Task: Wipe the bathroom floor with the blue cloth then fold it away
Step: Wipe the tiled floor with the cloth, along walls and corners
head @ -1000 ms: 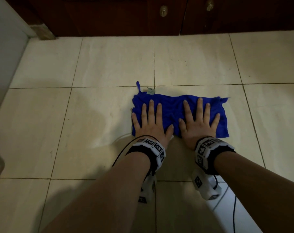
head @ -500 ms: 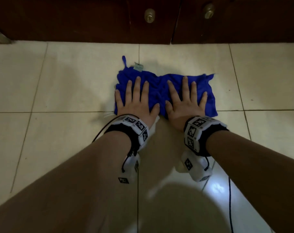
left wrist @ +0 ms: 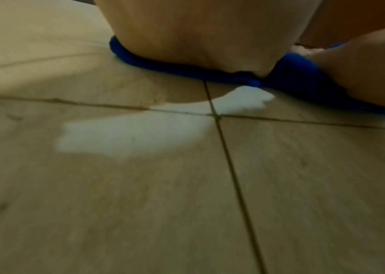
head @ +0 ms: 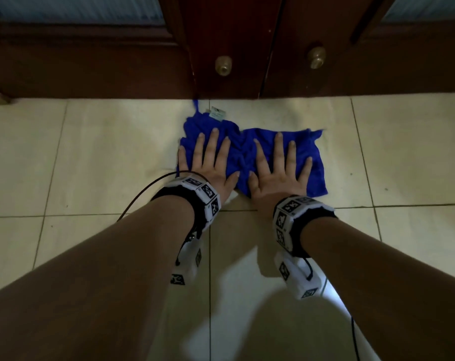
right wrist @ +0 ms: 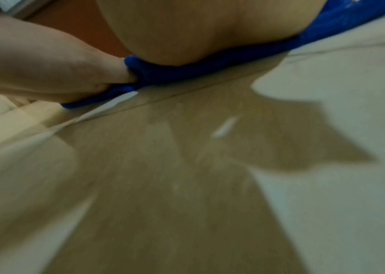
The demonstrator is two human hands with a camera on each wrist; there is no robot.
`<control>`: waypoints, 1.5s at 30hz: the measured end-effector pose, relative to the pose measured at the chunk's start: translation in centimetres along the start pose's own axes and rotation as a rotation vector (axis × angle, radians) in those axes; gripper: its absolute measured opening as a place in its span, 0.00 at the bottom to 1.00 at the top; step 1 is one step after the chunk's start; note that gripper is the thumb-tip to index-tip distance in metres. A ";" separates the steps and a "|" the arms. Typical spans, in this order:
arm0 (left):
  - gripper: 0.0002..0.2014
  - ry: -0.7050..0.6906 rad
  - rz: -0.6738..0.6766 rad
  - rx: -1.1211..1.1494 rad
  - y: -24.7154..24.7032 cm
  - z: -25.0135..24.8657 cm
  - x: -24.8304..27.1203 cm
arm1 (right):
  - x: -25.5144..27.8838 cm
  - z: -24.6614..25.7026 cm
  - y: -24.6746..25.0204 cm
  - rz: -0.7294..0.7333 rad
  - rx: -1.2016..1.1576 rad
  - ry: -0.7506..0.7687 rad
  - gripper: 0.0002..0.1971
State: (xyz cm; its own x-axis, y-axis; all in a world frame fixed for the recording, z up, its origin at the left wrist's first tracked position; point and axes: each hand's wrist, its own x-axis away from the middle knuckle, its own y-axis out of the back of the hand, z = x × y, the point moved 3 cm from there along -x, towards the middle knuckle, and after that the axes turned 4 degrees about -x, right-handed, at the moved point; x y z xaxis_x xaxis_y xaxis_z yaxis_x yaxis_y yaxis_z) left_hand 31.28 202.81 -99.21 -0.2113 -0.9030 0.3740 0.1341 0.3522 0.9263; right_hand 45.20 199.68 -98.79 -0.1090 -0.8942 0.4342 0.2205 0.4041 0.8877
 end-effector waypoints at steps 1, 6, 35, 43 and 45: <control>0.36 -0.002 0.016 -0.007 0.1 0.0 -0.3 | -0.4 0.0 0.2 0.012 0.007 0.000 0.32; 0.35 0.019 0.051 0.013 0.9 0.1 -1.6 | -2.0 0.3 1.0 0.012 0.017 0.012 0.33; 0.40 -0.190 -0.047 0.101 -5.5 9.1 11.4 | 11.1 4.5 -5.5 0.032 0.070 0.035 0.33; 0.41 -0.247 -0.144 0.182 -8.8 14.5 17.8 | 16.9 11.1 -10.4 -0.076 -0.016 0.009 0.37; 0.40 -0.248 -0.122 0.201 -9.0 14.6 17.7 | 16.6 11.0 -10.5 -0.047 -0.001 -0.001 0.37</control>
State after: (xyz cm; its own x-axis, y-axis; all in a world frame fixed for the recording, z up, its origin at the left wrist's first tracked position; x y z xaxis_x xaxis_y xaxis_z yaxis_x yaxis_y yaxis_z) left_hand 12.14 187.22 -100.23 -0.4467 -0.8628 0.2366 -0.0953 0.3088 0.9463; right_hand 30.40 182.74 -99.25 -0.1203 -0.9120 0.3921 0.2156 0.3615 0.9071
